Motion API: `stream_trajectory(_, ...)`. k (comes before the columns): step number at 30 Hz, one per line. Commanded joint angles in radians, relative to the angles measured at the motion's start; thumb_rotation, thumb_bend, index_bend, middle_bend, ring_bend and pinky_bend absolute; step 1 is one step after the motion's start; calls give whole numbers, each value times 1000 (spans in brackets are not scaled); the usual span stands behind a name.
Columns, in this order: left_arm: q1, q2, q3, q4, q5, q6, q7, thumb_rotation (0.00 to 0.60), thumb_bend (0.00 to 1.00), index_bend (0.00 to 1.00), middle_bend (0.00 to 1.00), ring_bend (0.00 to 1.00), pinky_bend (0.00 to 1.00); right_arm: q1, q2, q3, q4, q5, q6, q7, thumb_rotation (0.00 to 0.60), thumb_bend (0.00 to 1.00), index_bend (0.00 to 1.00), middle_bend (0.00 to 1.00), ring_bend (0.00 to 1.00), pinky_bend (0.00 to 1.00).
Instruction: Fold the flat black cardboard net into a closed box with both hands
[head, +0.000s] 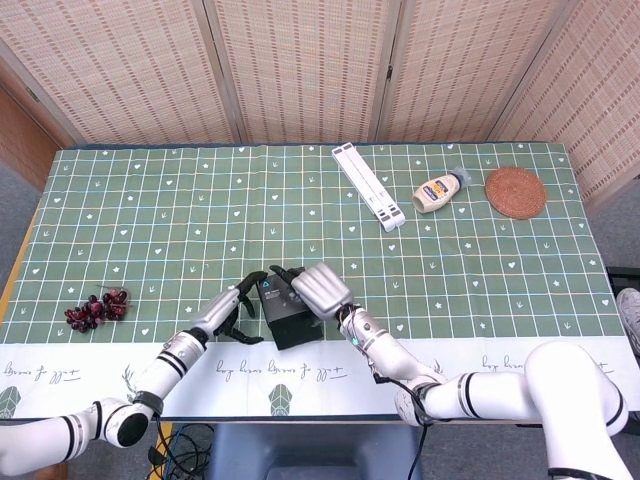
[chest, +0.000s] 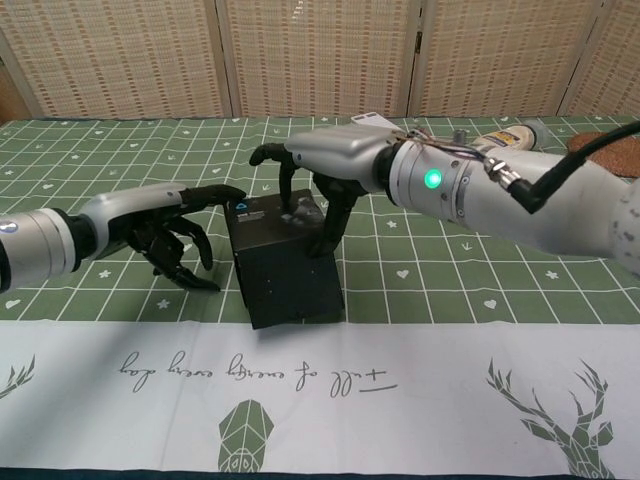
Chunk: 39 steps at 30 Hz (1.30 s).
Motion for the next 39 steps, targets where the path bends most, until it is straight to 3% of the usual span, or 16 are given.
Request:
stream_trajectory(1,-3,64,22,-56,27,-15,39,600,74,0,0,441,757,-18,-27,-22,30,-37,19,-16,600,1,94,298,743,1000)
stream_trajectory(12,19,130,32,-125,41,25,68,600,74,0,0,433,747,-61,-107,-71,177,-244,89,-13,600,187,339,417,767,1000)
stream_trajectory(18,30,145,32,-131,53,40,49,600,74,0,0,433,747,-84,-138,-78,241,-317,102,15,600,294,416,475,782,1000)
stream_trajectory(23,34,151,34,-131,65,48,40,600,74,0,0,432,747,-98,-141,-69,244,-341,100,16,600,297,417,474,782,1000)
stream_trajectory(26,38,156,34,-133,76,63,42,600,74,0,0,414,746,-117,-128,-58,220,-357,122,33,600,297,403,420,781,1000)
stream_trajectory(30,66,170,25,-138,104,146,63,600,73,0,0,298,702,-160,-64,-38,144,-368,159,92,600,296,230,301,727,1000)
stream_trajectory(33,92,188,26,-139,112,207,107,600,73,0,0,230,634,-199,6,-37,79,-393,218,78,600,296,185,274,617,994)
stream_trajectory(39,162,199,27,-123,96,374,296,600,74,0,0,207,563,-303,184,-63,-70,-386,277,99,600,303,185,272,480,780)
